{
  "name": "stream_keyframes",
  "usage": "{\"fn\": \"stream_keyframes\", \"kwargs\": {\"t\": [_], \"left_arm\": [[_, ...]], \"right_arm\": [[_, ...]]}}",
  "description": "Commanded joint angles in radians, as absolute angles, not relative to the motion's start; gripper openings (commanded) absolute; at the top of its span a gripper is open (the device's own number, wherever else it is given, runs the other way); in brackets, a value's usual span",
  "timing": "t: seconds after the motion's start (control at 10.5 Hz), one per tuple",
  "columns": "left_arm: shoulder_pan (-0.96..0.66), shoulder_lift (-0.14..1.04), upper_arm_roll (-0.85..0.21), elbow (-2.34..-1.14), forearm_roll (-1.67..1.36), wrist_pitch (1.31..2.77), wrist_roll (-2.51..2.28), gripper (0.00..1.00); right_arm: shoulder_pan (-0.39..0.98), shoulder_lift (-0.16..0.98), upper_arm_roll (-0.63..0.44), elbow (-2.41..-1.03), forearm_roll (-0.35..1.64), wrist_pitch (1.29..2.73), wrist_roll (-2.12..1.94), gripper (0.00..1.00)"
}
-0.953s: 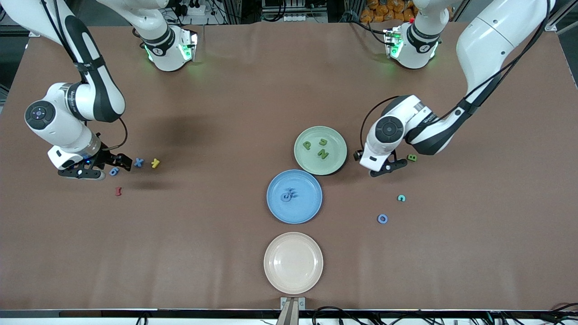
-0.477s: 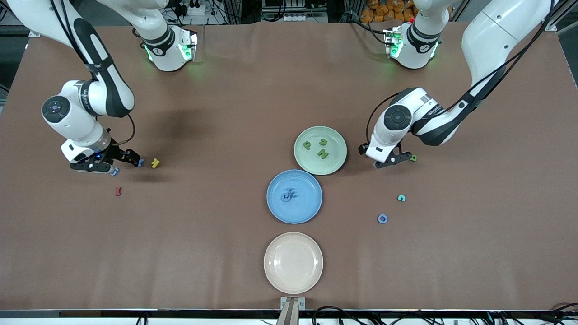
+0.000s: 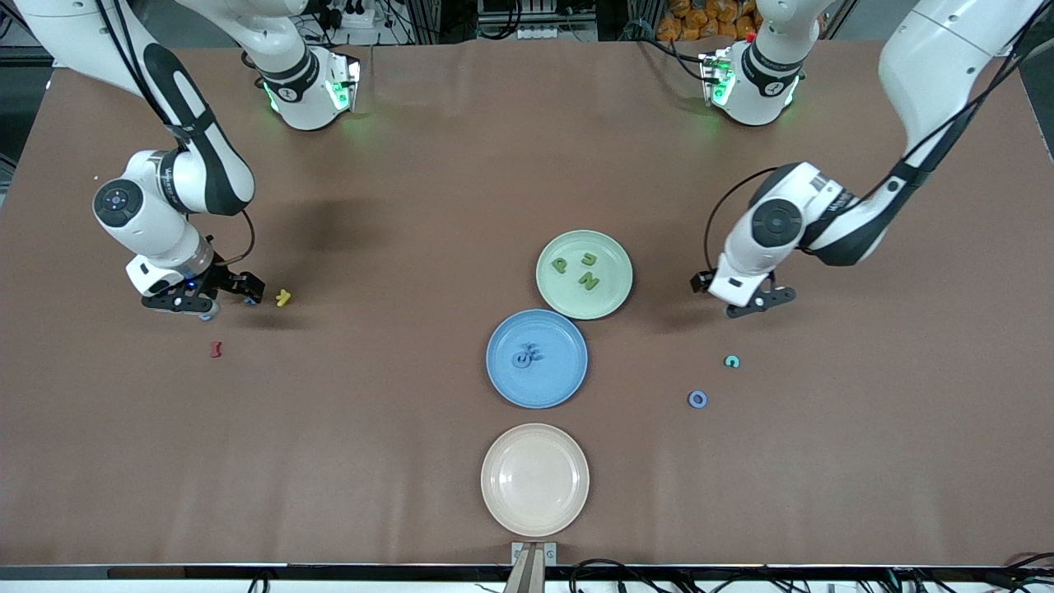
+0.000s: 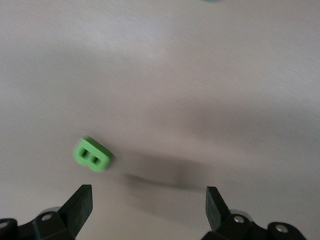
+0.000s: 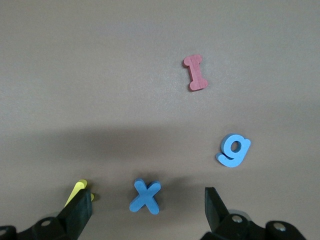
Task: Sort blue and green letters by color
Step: 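Reach the blue x with the right gripper while the left gripper returns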
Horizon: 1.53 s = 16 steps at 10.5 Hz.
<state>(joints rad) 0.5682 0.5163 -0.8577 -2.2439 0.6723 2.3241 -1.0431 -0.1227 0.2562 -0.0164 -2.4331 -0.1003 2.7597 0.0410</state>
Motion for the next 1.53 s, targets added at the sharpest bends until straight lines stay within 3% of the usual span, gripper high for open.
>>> {"fn": "stream_keyframes", "kwargs": {"t": [0.0, 0.29, 0.67, 0.76, 0.95, 1.14, 1.43], "left_arm": [[0.691, 0.506, -0.874, -2.266, 0.692, 2.35, -0.961, 1.0], [0.895, 0.528, -0.919, -2.279, 0.69, 2.365, -0.778, 1.0], [0.948, 0.54, -0.962, -2.292, 0.676, 2.365, -0.736, 1.0], [0.951, 0.54, -0.96, -2.292, 0.672, 2.365, -0.741, 1.0], [0.966, 0.51, -0.962, -2.301, 0.629, 2.362, -0.767, 1.0], [0.939, 0.328, -0.962, -2.341, 0.383, 2.361, -0.752, 1.0], [0.901, 0.089, -0.957, -2.391, 0.058, 2.356, -0.672, 1.0]], "right_arm": [[-0.138, 0.273, -0.003, -2.441, -0.118, 2.78, 0.069, 1.0], [-0.138, 0.293, -0.003, -2.441, -0.117, 2.784, 0.069, 0.98], [-0.138, 0.322, -0.003, -2.441, -0.117, 2.818, 0.069, 0.91], [-0.138, 0.325, -0.003, -2.441, -0.117, 2.818, 0.069, 0.86], [-0.138, 0.325, -0.003, -2.441, -0.117, 2.818, 0.069, 0.6], [-0.14, 0.325, -0.003, -2.442, -0.117, 2.818, 0.064, 0.39], [-0.14, 0.327, -0.003, -2.441, -0.117, 2.818, 0.064, 0.36]]}}
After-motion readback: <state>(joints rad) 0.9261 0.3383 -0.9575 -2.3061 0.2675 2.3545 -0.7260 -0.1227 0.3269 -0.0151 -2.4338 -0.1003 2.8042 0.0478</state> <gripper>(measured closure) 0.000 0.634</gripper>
